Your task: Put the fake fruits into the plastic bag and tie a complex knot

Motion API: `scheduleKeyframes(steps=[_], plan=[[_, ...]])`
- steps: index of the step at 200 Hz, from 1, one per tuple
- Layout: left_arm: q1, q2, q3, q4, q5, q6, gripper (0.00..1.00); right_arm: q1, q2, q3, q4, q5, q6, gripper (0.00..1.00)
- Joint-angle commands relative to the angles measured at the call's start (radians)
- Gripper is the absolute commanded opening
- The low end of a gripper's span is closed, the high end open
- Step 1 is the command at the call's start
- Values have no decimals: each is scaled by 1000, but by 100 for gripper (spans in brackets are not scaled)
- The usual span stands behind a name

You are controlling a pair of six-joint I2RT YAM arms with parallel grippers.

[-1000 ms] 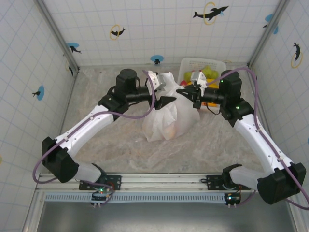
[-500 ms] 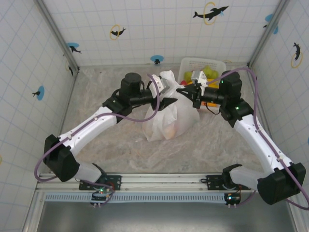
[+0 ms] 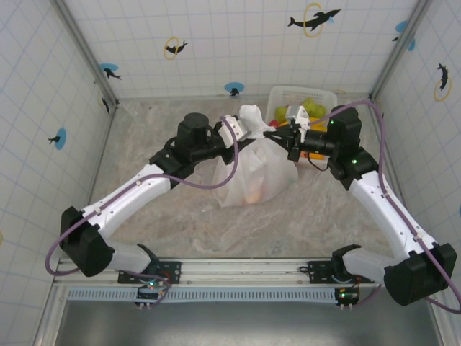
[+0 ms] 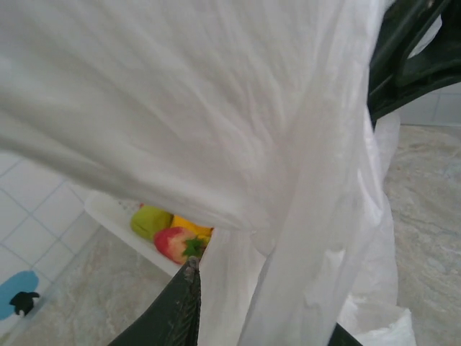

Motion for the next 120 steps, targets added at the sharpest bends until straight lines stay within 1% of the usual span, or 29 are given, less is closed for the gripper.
scheduleKeyframes(steps=[1,10,36,55,71,79,99,120], plan=[[-1,-36,-15,-1,-58,29,27,-8,-28,-22,-1,0,-5,0],[-1,-39,-15,5,-55,30,24,-8,-26,-22,-1,1,-4,0],[-2,-37,-11,18,-6,31,21,-7,-23,-24,-1,4,-3,0],[-3,-34,-11,24,24,31,21,-7,-22,-26,2,4,-3,0],[-3,-27,-11,31,52,26,25,-6,-24,-27,6,6,0,0],[-5,-23,-13,35,75,21,28,-7,-24,-27,12,10,5,0],[-11,-11,-16,44,134,8,41,-6,-23,-29,21,13,12,0],[-48,-3,-35,65,82,26,58,-5,-24,-32,24,15,12,0]])
